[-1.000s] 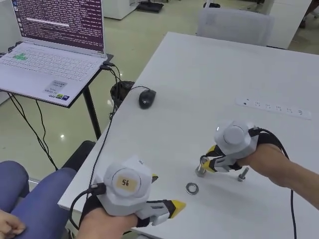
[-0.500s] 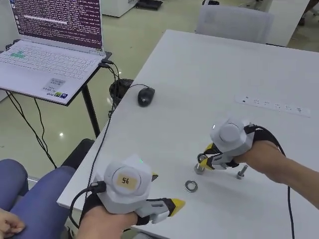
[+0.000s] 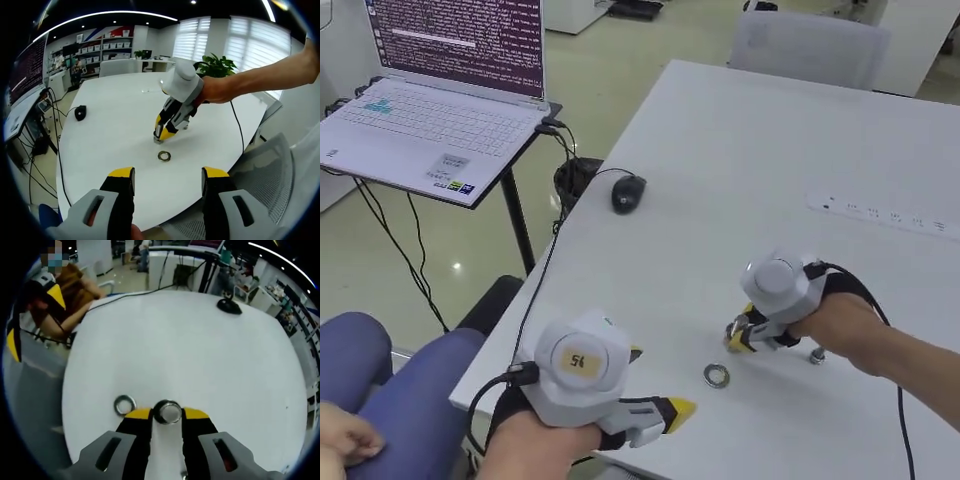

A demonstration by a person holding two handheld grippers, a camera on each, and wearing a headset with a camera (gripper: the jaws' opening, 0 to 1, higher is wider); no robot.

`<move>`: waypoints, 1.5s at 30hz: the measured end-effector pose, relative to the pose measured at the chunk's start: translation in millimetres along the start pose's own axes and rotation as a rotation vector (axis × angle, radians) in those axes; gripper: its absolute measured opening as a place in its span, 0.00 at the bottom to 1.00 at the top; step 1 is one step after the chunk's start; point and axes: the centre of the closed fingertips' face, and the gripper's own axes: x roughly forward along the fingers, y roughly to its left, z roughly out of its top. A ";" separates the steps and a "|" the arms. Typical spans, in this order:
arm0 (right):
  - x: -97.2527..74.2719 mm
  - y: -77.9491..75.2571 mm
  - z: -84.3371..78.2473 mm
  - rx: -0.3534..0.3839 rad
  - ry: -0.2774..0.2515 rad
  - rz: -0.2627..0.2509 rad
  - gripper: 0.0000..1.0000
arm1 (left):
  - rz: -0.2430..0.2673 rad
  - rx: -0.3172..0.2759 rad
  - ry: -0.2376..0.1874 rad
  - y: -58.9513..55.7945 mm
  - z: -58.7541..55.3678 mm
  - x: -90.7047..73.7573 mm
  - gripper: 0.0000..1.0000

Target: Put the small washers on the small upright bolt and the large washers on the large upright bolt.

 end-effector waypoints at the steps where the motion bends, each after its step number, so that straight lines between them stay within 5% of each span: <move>1: 1.4 1.0 -1.5 0.010 0.005 -0.004 0.23 | 0.001 -0.001 0.000 0.4 -0.3 -0.3 0.53; 8: 7.4 1.5 -7.2 0.074 -0.009 -0.019 0.24 | 0.004 -0.006 -0.003 0.7 -1.0 -0.9 0.53; 15: -7.5 9.5 -25.5 0.164 -0.031 -0.045 0.24 | 0.009 -0.009 -0.008 2.4 -0.6 -2.8 0.53; 19: -8.0 25.2 -36.0 0.165 -0.030 -0.012 0.23 | 0.004 -0.005 -0.008 0.4 -0.8 -1.7 0.53; 26: -0.2 58.4 -38.2 0.080 -0.020 0.065 0.22 | -0.005 0.004 -0.011 -3.4 0.9 -0.7 0.53; 29: 3.1 66.1 -25.7 0.031 -0.055 0.096 0.25 | -0.002 0.003 -0.012 -2.8 1.2 -2.4 0.53; 31: 6.0 64.9 -20.8 -0.037 -0.047 0.098 0.27 | 0.000 0.002 -0.012 -2.4 0.6 -3.0 0.53; 38: 13.6 69.8 -3.8 -0.105 -0.054 0.151 0.29 | 0.007 -0.003 -0.013 -1.7 -1.2 -5.3 0.53; 45: 13.7 68.8 -6.5 -0.149 -0.018 0.172 0.27 | 0.013 -0.007 -0.017 -0.2 -0.6 -6.5 0.53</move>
